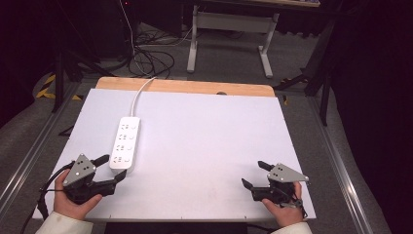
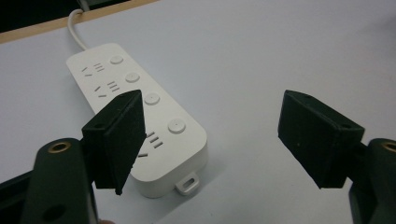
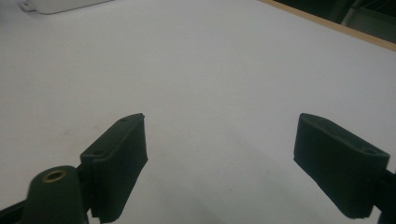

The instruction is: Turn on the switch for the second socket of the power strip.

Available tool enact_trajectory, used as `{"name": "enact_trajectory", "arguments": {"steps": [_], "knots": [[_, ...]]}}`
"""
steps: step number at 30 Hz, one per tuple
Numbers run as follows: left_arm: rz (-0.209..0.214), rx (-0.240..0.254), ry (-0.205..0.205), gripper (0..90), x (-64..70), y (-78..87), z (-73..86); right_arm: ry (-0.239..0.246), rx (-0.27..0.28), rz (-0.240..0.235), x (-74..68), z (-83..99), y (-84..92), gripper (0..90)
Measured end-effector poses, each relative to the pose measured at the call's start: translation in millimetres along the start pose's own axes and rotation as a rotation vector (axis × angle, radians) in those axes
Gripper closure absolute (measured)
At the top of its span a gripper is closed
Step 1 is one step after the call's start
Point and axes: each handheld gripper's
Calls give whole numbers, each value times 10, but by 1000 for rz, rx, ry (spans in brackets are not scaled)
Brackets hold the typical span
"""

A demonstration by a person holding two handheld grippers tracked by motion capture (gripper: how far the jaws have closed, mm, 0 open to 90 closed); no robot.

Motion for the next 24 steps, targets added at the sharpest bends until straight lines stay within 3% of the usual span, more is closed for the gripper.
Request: {"name": "enact_trajectory", "arguments": {"steps": [5, 9, 24], "knots": [[4, 7, 7, 304, -19, 21, -58, -2, 0, -4, 0, 1, -6, 178], [2, 13, 36, 366, -84, 45, -165, 0, -5, -3, -4, 5, -13, 179], [-5, 5, 46, 371, -240, -32, -412, -1, -14, -4, -10, 12, -22, 184]]}}
Point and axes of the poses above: each handheld gripper's, and its own axes: y roughly backward along the jaws, z roughly out of its underside, x roughly to its right, and after that the axes turned 9 degrees about z, right-handed
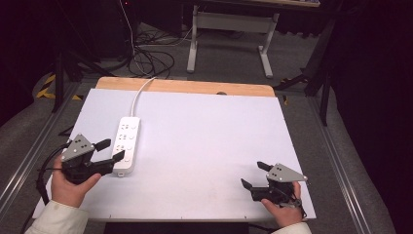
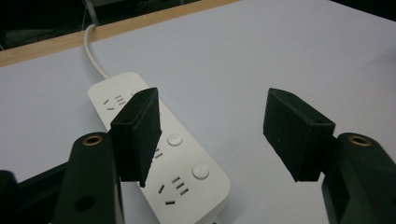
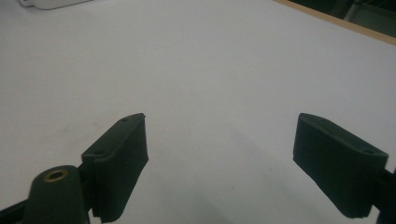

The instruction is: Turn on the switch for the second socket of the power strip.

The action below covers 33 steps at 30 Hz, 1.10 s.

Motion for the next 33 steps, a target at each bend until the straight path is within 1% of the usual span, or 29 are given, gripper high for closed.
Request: {"name": "enact_trajectory", "arguments": {"steps": [5, 9, 12, 14, 15, 23, 25, 29, 32, 33], "knots": [[-6, -10, 3, 387, -38, -55, -57, 1, -1, -1, 1, 4, -1, 184], [-7, -22, -7, 403, -70, -100, -96, 1, 0, -3, 3, 5, -3, 186], [-3, -28, 4, 405, -91, -134, -112, 3, -2, -4, -1, 4, -8, 187], [-6, -29, 0, 408, -105, -142, -119, 4, -3, -3, 0, 3, -7, 187], [-2, -31, 9, 409, -119, -160, -130, 3, -1, -3, -1, 5, -7, 187], [-14, -28, 13, 420, -174, -239, -184, 1, -4, -5, -4, 6, -10, 187], [-15, -33, 17, 426, -184, -269, -199, 2, -4, -5, -1, 8, -12, 187], [-24, -41, 11, 438, -215, -348, -234, 1, -5, -5, 2, 10, -10, 187], [-26, -47, 6, 443, -231, -379, -246, 0, -7, -4, 1, 11, -11, 187], [-31, -49, 9, 448, -245, -414, -256, -1, -6, -2, 1, 11, -13, 187]]}}
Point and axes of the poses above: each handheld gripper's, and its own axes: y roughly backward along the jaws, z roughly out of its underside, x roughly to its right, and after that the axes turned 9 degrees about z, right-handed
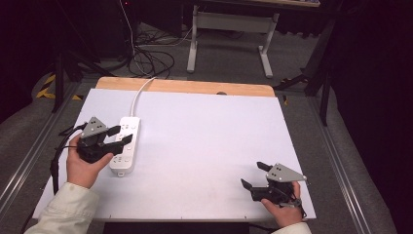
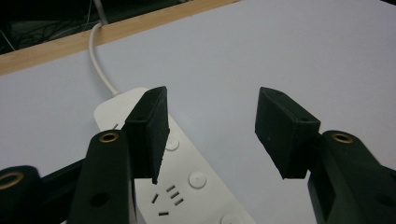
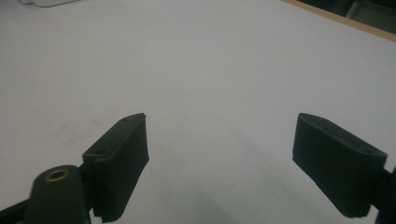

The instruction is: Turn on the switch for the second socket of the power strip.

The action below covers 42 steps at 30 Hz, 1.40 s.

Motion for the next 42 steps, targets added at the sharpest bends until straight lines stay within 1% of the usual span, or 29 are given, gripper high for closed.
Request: {"name": "enact_trajectory", "arguments": {"steps": [2, 6, 7, 9, 11, 13, 14, 15, 18, 21, 23, 25, 26, 27, 28, 30, 31, 34, 39, 40, 42], "knots": [[1, -2, -2, 451, -10, -16, -6, 0, -1, -1, 1, 0, 0, 187], [3, -8, 9, 461, -41, -66, -18, -1, -2, -1, 3, 2, -3, 187], [-4, -6, 9, 464, -61, -92, -21, -1, -3, -1, 2, 2, -4, 187], [-5, -9, 11, 476, -80, -121, -19, -2, -2, -2, 1, 3, -6, 187], [-9, -15, 3, 482, -109, -162, -7, -2, -3, -2, 0, 4, -7, 187], [-14, -21, 2, 484, -124, -182, 0, -1, -3, -2, 0, 3, -7, 187], [-12, -24, 8, 490, -134, -199, 6, -2, -3, -2, 0, 4, -6, 187], [-18, -27, 2, 497, -153, -223, 13, -2, -3, -2, 0, 4, -6, 187], [-18, -26, -3, 504, -168, -252, 21, -1, -5, -1, 1, 4, -7, 187], [-26, -20, -7, 535, -186, -277, 26, -1, -4, -3, 0, 5, -7, 187], [-26, -16, -2, 543, -187, -288, 29, 0, -4, -3, 0, 5, -6, 187], [-27, -16, -4, 617, -196, -306, 33, 1, -4, -2, 0, 5, -4, 187], [-25, -17, -5, 617, -199, -310, 35, 1, -4, -2, 0, 5, -4, 187], [-24, -11, -8, 717, -202, -315, 39, 0, -3, -4, -1, 5, -6, 187], [-26, -5, -14, 765, -208, -316, 45, 1, -4, -3, -1, 5, -7, 187], [-26, 2, -10, 877, -218, -319, 57, 2, -4, -4, -1, 5, -7, 187], [-11, 2, 0, 898, -245, -328, 64, 2, -4, -3, -1, 5, -7, 187], [-1, -14, 8, 899, -273, -357, 72, 3, -6, -2, -1, 6, -8, 187], [-11, -37, -2, 899, -294, -417, 87, 5, -5, -3, -2, 6, -9, 187], [-8, -44, 9, 899, -294, -432, 93, 5, -5, -4, -2, 6, -10, 187], [-10, -59, 15, 899, -307, -457, 104, 7, -5, -4, -4, 6, -10, 187]]}}
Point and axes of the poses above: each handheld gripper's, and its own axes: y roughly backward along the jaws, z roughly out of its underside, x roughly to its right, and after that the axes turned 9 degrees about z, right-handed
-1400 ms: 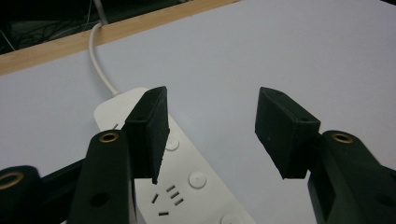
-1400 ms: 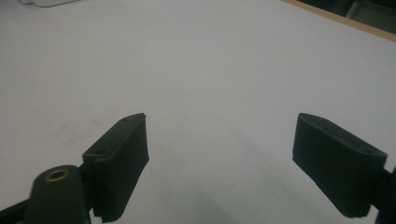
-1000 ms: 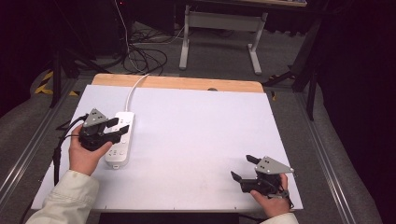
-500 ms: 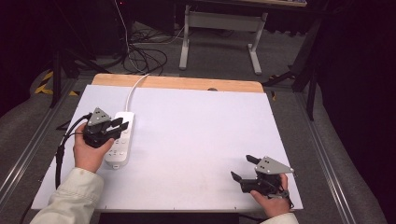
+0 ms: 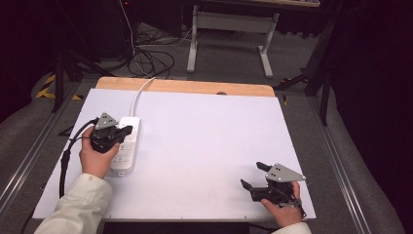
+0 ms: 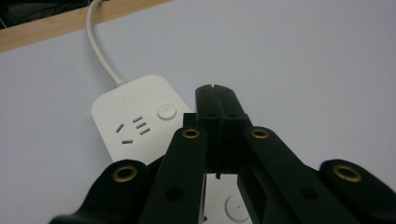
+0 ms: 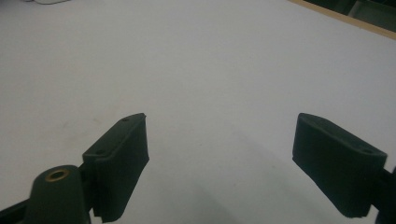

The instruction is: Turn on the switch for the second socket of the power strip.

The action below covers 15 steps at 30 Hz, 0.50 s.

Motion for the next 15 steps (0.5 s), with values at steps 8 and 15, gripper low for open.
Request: {"name": "enact_trajectory", "arguments": {"steps": [8, 15], "knots": [[-13, -35, 4, 899, -26, -73, 25, 1, 0, -1, 0, 1, -1, 189], [-37, -66, -10, 900, -38, -128, 46, -1, 1, -1, -3, 1, -1, 189]]}}
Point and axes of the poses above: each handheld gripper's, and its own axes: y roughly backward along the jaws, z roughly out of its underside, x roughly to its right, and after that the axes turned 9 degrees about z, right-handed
